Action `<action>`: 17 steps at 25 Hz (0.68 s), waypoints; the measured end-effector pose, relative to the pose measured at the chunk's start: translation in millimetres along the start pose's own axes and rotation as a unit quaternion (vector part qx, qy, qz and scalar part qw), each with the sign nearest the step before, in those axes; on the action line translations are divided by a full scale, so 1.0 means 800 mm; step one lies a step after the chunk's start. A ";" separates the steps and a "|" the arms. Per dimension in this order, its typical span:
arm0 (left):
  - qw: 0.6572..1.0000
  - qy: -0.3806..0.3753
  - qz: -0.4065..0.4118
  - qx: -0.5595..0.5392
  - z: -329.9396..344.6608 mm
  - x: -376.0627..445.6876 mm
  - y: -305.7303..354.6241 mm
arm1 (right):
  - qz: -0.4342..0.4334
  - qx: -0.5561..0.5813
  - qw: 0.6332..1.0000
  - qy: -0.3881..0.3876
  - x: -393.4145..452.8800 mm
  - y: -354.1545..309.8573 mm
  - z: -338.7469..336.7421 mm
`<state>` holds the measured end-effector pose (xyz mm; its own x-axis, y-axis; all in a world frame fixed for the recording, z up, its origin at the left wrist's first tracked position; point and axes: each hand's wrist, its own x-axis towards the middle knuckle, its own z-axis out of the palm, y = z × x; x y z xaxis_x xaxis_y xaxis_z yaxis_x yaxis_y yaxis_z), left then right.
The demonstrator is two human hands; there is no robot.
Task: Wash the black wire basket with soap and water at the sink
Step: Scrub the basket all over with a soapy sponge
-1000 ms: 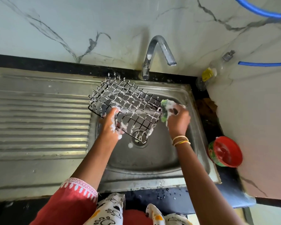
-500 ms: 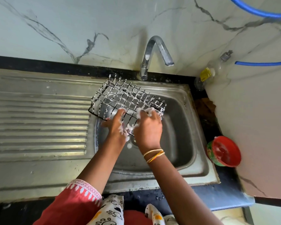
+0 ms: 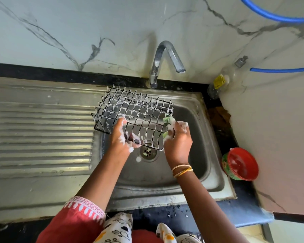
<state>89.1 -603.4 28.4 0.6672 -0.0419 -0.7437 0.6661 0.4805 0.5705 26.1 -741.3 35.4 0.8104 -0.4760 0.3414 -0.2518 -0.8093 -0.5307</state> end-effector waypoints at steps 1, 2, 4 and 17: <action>1.000 -0.001 0.003 -0.005 0.001 -0.006 0.003 | -0.012 0.015 1.000 0.012 -0.004 -0.002 0.000; 1.000 -0.004 0.007 -0.008 0.000 -0.009 0.005 | -0.024 0.027 0.999 0.021 -0.006 -0.002 -0.002; 1.000 0.010 -0.004 -0.011 -0.004 -0.006 0.005 | -0.050 0.037 0.997 0.041 -0.004 -0.003 -0.007; 0.997 -0.013 -0.019 0.075 -0.005 -0.001 -0.016 | 0.015 -0.009 0.999 0.039 0.062 0.011 0.034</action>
<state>78.4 -606.0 20.6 0.6479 -0.0802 -0.7575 0.7317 0.3421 0.5896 78.5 -763.0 26.4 0.7594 -0.5248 0.3846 -0.2854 -0.7999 -0.5279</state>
